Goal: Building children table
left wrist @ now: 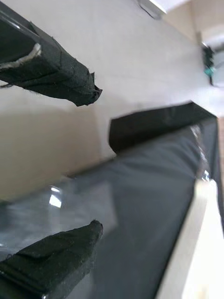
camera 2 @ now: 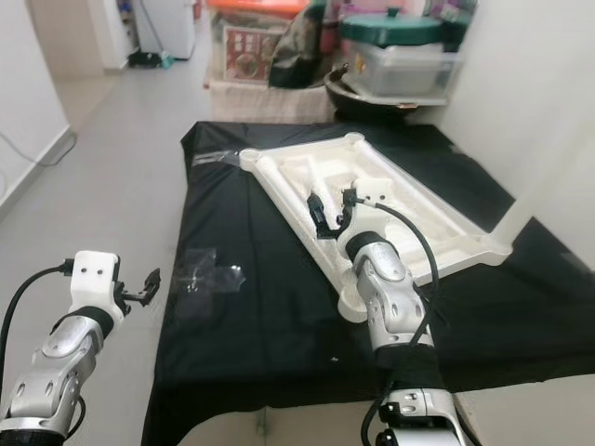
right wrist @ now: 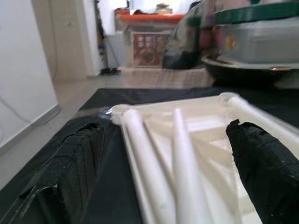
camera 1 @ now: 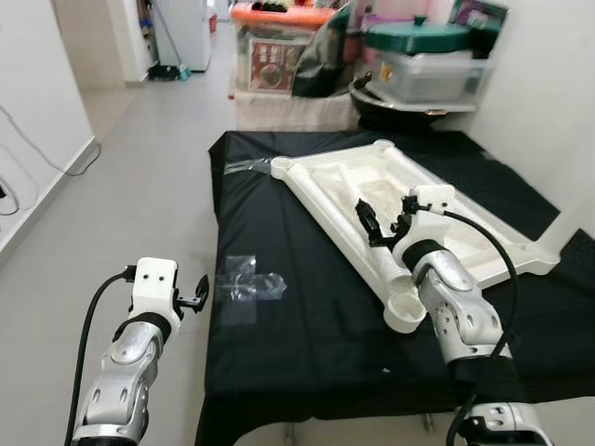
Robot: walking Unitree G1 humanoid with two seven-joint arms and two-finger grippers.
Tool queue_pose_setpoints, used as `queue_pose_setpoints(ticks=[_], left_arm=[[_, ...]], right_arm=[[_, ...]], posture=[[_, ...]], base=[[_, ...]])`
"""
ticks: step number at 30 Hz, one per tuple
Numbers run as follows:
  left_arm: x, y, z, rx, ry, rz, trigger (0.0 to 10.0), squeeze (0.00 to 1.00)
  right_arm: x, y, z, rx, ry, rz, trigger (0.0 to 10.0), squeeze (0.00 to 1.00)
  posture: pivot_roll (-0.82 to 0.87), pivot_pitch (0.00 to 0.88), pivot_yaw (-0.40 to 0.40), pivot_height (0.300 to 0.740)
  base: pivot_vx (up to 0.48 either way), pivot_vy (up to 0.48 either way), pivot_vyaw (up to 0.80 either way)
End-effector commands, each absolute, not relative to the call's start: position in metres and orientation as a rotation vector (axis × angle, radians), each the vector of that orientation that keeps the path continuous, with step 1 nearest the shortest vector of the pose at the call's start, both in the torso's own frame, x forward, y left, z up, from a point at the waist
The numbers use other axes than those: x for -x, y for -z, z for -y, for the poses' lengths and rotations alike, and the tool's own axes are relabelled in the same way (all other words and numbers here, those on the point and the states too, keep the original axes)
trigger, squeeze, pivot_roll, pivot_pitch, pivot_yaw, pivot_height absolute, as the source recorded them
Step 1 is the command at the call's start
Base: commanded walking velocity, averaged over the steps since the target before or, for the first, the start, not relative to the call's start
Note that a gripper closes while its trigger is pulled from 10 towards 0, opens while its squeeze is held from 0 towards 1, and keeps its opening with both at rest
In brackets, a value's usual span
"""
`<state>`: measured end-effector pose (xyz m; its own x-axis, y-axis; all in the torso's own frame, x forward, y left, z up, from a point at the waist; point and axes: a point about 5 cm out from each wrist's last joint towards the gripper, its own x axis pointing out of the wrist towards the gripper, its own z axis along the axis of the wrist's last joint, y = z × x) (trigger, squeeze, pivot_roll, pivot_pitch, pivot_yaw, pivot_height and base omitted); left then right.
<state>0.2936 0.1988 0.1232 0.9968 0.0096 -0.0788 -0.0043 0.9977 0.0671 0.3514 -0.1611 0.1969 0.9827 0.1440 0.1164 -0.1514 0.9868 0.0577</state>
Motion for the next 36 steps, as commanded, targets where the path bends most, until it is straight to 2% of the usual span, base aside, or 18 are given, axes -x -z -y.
queue_pose_setpoints(ticks=[1,2,7,13,20,22,27,28,32,36], left_arm=[[-0.295,-0.124,-0.195,-0.055,0.007,-0.075,10.0,0.0],[-0.295,-0.125,-0.195,-0.058,0.009,-0.072,10.0,0.0],[-0.297,-0.131,-0.192,-0.078,0.031,-0.024,10.0,0.0],[-0.297,-0.134,-0.188,-0.08,0.033,-0.01,10.0,0.0],[-0.296,-0.135,-0.186,-0.091,0.036,-0.005,10.0,0.0],[-0.296,-0.135,-0.184,-0.091,0.038,-0.003,10.0,0.0],[-0.297,-0.134,-0.183,-0.1,0.042,-0.007,10.0,0.0],[-0.297,-0.134,-0.183,-0.101,0.042,-0.007,10.0,0.0],[-0.297,-0.134,-0.183,-0.1,0.04,-0.01,10.0,0.0],[-0.297,-0.132,-0.182,-0.101,0.041,-0.016,10.0,0.0]], right_arm=[[-0.352,-0.195,0.158,-0.044,-0.124,0.097,10.0,1.0],[-0.353,-0.196,0.157,-0.043,-0.111,0.097,10.0,0.0],[-0.354,-0.198,0.153,0.074,-0.116,0.106,10.0,0.0],[-0.358,-0.202,0.162,-0.02,-0.081,0.11,10.0,0.0],[-0.367,-0.205,0.171,0.016,-0.059,-0.004,10.0,0.0],[-0.372,-0.216,0.177,0.1,-0.051,-0.021,10.0,0.0],[-0.38,-0.217,0.184,0.173,-0.147,-0.176,10.0,0.0],[-0.38,-0.215,0.185,0.168,-0.165,-0.193,10.0,0.0],[-0.377,-0.206,0.173,-0.045,-0.332,-0.388,10.0,0.0],[-0.374,-0.202,0.168,-0.075,-0.395,-0.455,10.0,0.0]], posture=[[0.05,0.0,-0.083,0.74],[0.05,0.0,-0.08,0.74],[0.05,0.0,-0.08,0.74],[0.05,0.0,-0.084,0.74],[0.05,0.0,-0.088,0.74],[0.04,0.0,-0.089,0.74],[0.03,0.0,-0.092,0.74],[0.03,0.0,-0.092,0.74],[0.04,0.0,-0.1,0.74],[0.03,0.0,-0.104,0.74]], base=[[0.48,0.0,0.0],[0.48,0.0,0.0],[0.346,0.0,0.16],[0.0,0.0,0.53],[0.0,0.0,0.0],[0.0,0.0,0.0],[0.0,0.0,0.0],[0.0,0.0,0.0],[0.0,0.0,0.0],[0.0,0.0,0.0]])
